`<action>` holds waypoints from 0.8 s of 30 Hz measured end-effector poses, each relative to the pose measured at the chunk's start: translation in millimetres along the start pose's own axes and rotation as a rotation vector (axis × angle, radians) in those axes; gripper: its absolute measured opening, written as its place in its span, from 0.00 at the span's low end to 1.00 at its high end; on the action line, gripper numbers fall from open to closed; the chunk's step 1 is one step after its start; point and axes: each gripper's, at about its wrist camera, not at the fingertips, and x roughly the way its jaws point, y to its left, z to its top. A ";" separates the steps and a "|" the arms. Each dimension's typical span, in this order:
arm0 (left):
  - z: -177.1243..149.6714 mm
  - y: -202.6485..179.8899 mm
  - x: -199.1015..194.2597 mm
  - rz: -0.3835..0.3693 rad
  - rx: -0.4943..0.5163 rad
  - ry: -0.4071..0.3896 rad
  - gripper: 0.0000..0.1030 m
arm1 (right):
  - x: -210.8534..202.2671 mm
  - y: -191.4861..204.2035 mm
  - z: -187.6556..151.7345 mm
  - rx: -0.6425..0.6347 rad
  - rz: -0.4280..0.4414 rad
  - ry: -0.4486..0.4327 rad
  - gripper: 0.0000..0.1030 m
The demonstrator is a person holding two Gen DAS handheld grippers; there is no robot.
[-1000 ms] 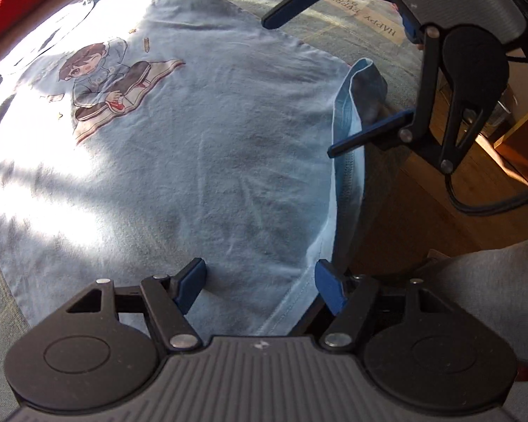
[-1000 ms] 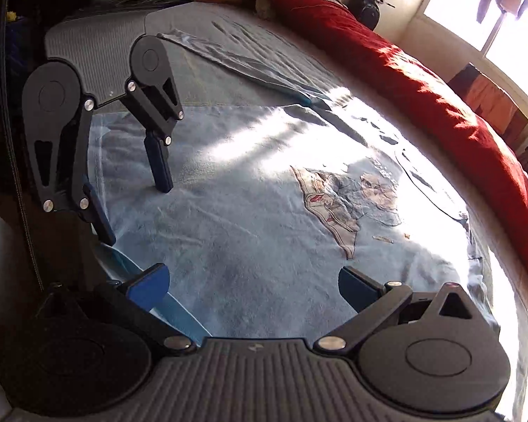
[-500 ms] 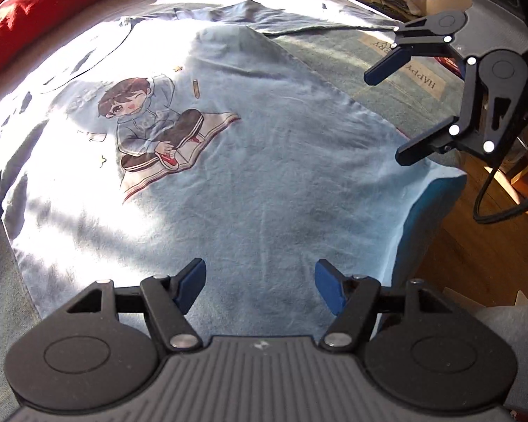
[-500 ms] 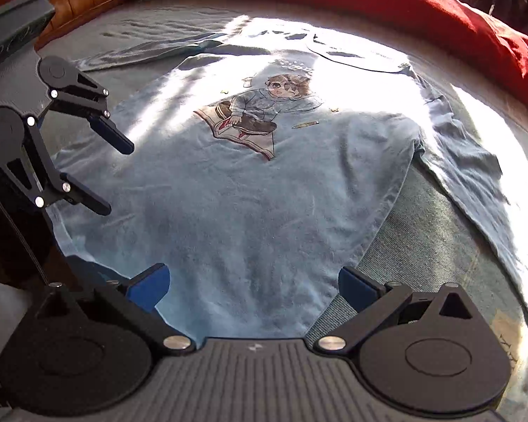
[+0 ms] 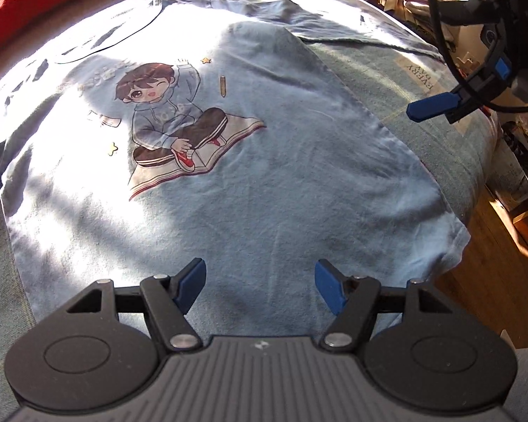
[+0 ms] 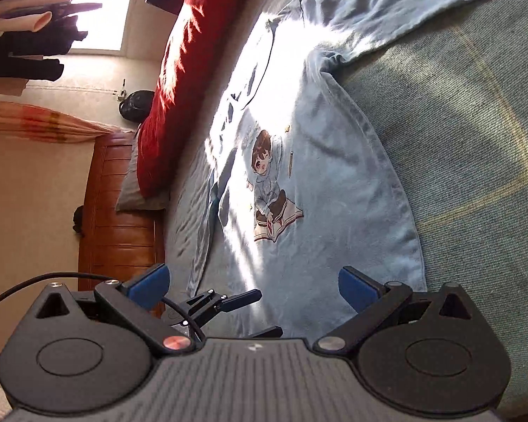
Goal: Fold clothes
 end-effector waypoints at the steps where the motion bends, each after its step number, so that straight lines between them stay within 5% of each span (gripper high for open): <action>1: -0.3 0.3 -0.7 0.004 -0.001 0.001 0.66 | -1.1 2.8 0.8 -0.021 -0.025 -0.008 1.00; 14: 31.1 -13.6 3.4 0.007 0.091 0.133 0.66 | -48.7 0.9 -4.6 -0.095 -0.288 -0.131 1.00; 24: 60.2 -30.8 18.3 -0.012 0.261 0.238 0.67 | -110.1 -22.0 -50.2 0.040 -0.279 -0.299 1.00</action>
